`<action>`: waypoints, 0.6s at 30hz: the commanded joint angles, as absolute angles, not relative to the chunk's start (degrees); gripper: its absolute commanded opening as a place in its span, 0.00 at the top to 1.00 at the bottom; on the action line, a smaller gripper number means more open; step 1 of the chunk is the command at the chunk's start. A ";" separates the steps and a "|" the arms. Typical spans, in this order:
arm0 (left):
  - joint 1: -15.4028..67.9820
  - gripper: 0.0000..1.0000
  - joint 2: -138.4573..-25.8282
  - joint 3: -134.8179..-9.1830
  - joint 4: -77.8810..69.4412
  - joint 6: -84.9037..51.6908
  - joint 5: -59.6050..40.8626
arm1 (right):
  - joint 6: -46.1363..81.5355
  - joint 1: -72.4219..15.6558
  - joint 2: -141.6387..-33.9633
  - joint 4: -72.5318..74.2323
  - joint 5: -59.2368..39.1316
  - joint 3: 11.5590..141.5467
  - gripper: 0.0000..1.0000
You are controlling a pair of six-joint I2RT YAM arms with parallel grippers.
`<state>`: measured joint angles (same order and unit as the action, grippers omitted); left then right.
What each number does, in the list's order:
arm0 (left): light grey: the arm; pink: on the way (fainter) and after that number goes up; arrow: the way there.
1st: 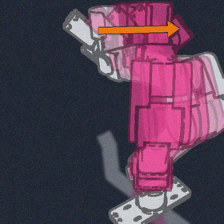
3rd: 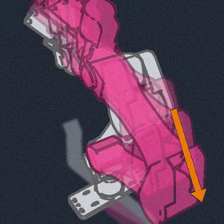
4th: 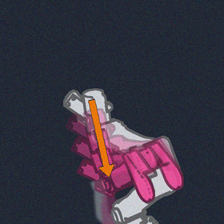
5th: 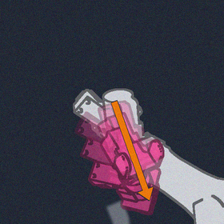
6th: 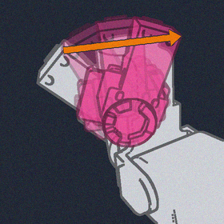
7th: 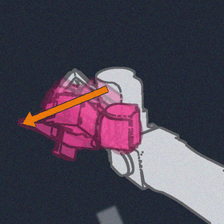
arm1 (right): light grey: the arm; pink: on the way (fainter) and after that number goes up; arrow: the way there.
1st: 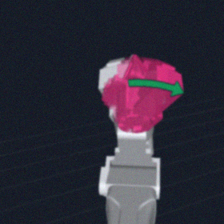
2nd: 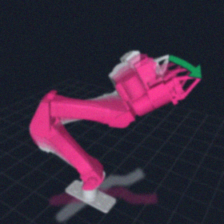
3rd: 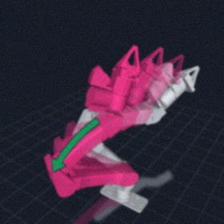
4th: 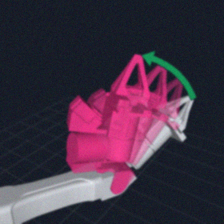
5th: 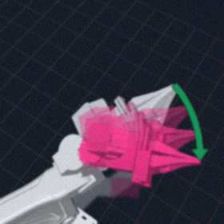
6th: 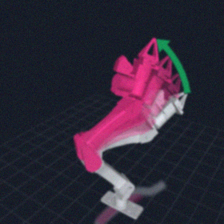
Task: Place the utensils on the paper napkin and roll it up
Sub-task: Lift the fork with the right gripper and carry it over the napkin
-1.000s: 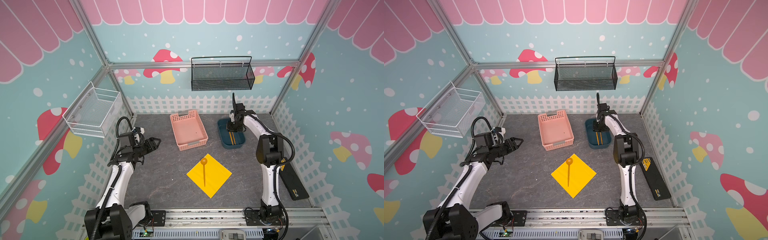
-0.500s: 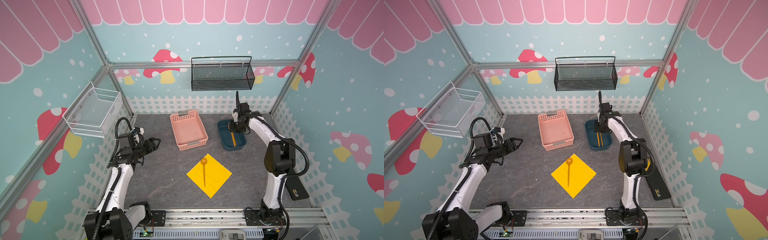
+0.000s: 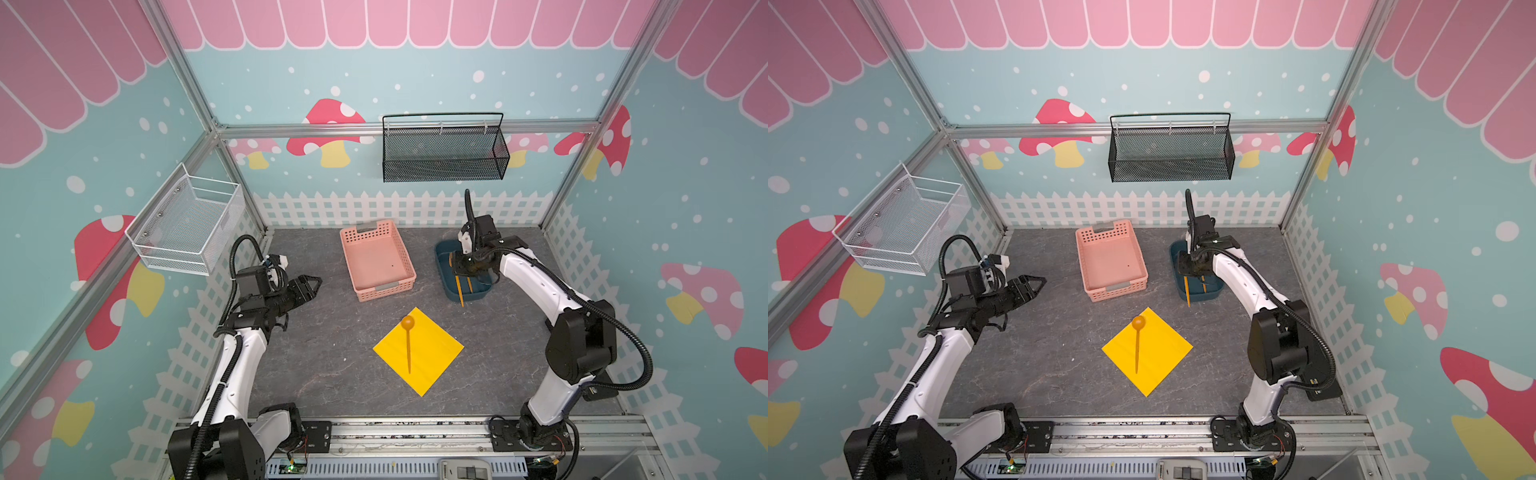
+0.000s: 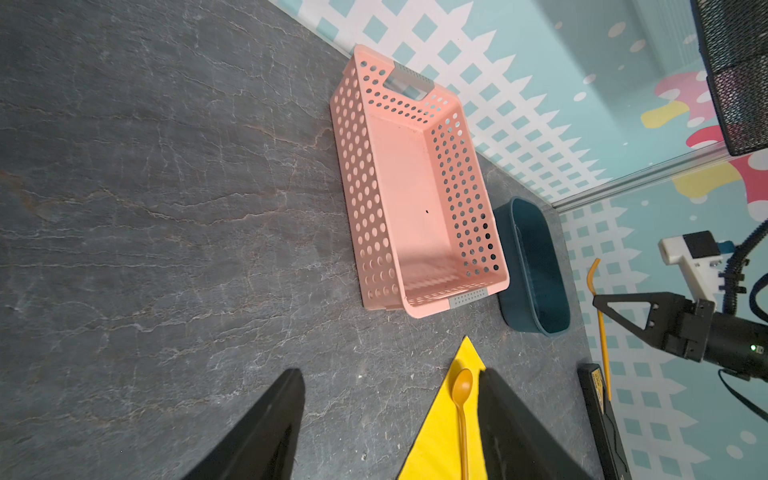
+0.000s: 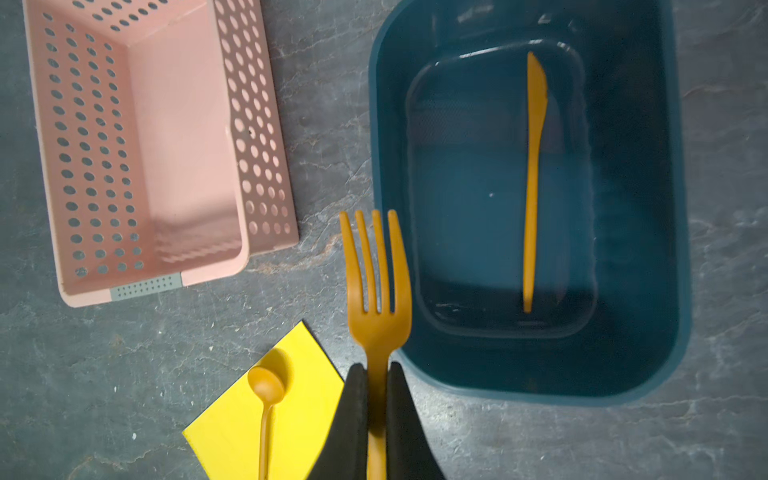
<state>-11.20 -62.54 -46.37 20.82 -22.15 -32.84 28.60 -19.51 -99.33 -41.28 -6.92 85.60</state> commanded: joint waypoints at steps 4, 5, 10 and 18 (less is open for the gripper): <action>-11.56 0.32 -60.58 -45.70 19.95 -22.05 -33.31 | 37.15 -25.89 -94.97 -37.92 -4.51 76.85 0.96; -11.51 0.31 -60.63 -45.69 19.91 -22.19 -33.52 | 38.17 -26.87 -94.64 -37.57 -4.28 75.71 0.97; -11.53 0.32 -61.39 -45.70 19.38 -23.07 -34.79 | 43.08 -31.13 -93.20 -35.33 -4.22 69.52 0.97; -11.35 0.31 -61.80 -45.55 18.57 -24.07 -36.28 | 48.95 -37.18 -94.15 -31.84 -4.11 64.67 0.97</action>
<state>-11.18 -61.65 -46.37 19.84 -23.42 -34.76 44.77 -35.88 -94.56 -34.24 -5.02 65.49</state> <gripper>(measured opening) 0.684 0.083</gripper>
